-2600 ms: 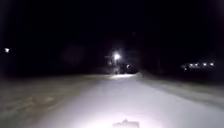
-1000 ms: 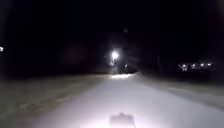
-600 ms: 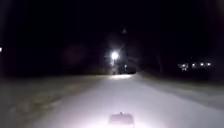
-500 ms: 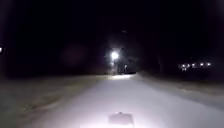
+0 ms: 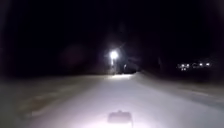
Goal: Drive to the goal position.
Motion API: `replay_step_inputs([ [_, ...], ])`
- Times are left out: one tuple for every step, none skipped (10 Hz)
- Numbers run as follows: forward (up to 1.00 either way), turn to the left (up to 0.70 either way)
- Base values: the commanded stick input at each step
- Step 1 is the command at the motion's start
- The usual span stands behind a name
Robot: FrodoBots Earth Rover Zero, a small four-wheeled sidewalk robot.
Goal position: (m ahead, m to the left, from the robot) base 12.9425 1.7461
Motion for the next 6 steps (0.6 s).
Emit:
replay_step_inputs([
  [0.70,-0.14],
  [0.70,-0.13],
  [0.70,0.00],
  [0.70,0.00],
  [0.70,0.00],
  [0.70,0.00],
])
